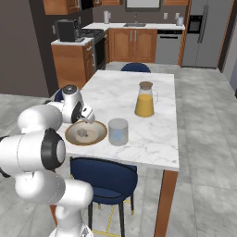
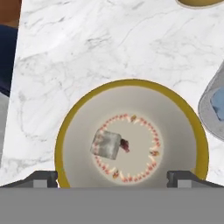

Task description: There are two ice cubes in the ice bowl. Place both ice cubes in the glass cup.

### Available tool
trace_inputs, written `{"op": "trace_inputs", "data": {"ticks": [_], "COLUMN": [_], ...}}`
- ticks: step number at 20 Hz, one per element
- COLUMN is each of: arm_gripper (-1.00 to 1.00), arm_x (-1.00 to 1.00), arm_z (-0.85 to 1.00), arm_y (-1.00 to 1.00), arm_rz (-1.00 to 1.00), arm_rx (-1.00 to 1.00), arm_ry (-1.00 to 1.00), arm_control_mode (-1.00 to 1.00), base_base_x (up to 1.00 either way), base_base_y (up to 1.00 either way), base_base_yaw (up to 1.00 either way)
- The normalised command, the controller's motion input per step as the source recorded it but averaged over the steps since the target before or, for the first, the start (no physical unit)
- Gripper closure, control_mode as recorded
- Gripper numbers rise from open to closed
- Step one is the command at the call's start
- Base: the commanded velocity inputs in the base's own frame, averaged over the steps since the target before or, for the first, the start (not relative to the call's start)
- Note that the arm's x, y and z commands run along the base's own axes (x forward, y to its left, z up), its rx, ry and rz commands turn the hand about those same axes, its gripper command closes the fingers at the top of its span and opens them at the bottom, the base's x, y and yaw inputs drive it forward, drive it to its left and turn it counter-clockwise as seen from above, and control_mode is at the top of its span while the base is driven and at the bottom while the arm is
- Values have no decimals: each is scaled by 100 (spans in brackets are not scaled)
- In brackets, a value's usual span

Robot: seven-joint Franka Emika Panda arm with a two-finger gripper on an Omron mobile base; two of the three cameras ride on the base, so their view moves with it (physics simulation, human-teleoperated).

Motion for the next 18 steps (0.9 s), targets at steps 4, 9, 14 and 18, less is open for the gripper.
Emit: {"op": "trace_inputs", "data": {"ticks": [4, 9, 14, 18], "arm_gripper": [-100, -100, -100, -100], "arm_x": [0, 0, 0, 2], "arm_z": [-11, -20, -30, -35], "arm_y": [23, 5, 0, 0], "arm_rz": [-5, -4, -2, -1], "arm_rx": [4, 2, 1, 0], "arm_ry": [5, 9, 8, 7], "arm_control_mode": [-100, -100, -100, -100], "base_base_x": [0, 0, 0, 0], "base_base_y": [0, 0, 0, 0], "base_base_yaw": [0, 0, 0, 0]}}
